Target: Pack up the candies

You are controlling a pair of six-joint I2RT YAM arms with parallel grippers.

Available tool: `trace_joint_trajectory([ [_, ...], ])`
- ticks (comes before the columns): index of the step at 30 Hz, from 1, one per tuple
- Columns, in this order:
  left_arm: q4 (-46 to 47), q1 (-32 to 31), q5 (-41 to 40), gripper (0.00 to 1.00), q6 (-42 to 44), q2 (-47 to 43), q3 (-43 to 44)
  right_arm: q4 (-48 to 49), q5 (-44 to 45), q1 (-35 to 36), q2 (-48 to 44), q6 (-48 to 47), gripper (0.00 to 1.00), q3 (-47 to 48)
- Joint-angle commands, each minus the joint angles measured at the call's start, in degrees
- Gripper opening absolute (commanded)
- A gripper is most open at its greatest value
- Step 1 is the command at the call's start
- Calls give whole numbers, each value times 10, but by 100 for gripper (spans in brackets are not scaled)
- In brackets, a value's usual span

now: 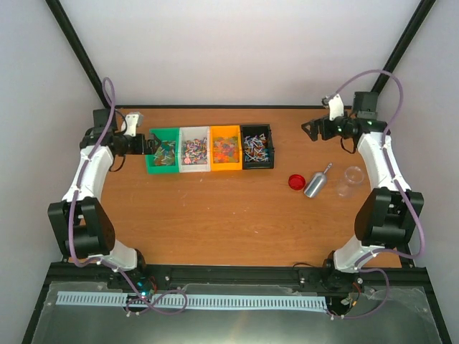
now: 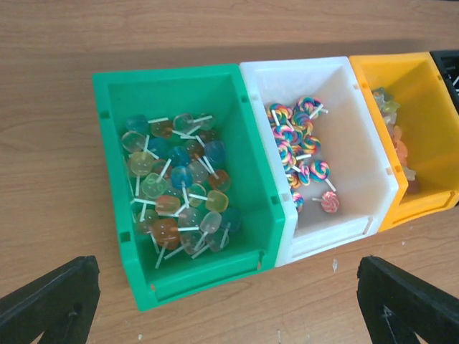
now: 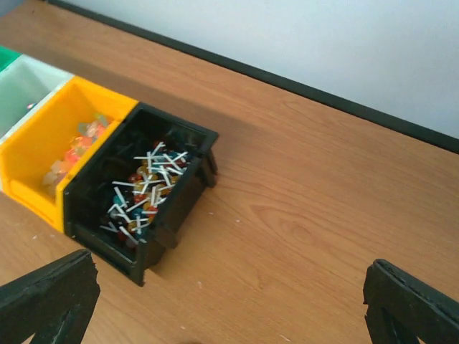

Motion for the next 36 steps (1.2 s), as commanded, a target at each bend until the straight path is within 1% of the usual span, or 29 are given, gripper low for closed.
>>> trace_joint_trajectory([
  [1, 48, -18, -34, 100, -20, -44, -31, -142, 50, 45, 16, -59, 100, 75],
  [4, 67, -28, -58, 100, -30, -66, -54, -193, 79, 72, 22, -34, 100, 93],
  [7, 86, -34, -75, 100, -44, -84, -70, -209, 109, 91, 9, 1, 100, 77],
  [15, 118, -41, -116, 100, -100, -102, -77, -193, 258, 115, -37, 138, 100, -25],
  [21, 131, -42, -153, 100, -141, -106, -72, -190, 345, 117, -24, 224, 100, -71],
  [25, 137, -43, -176, 100, -154, -113, -75, -181, 407, 113, -6, 280, 97, -93],
  [28, 142, -43, -183, 100, -162, -119, -79, -182, 420, 106, 14, 324, 95, -98],
  [36, 149, -44, -180, 100, -169, -125, -87, -136, 427, 104, 44, 402, 82, -101],
])
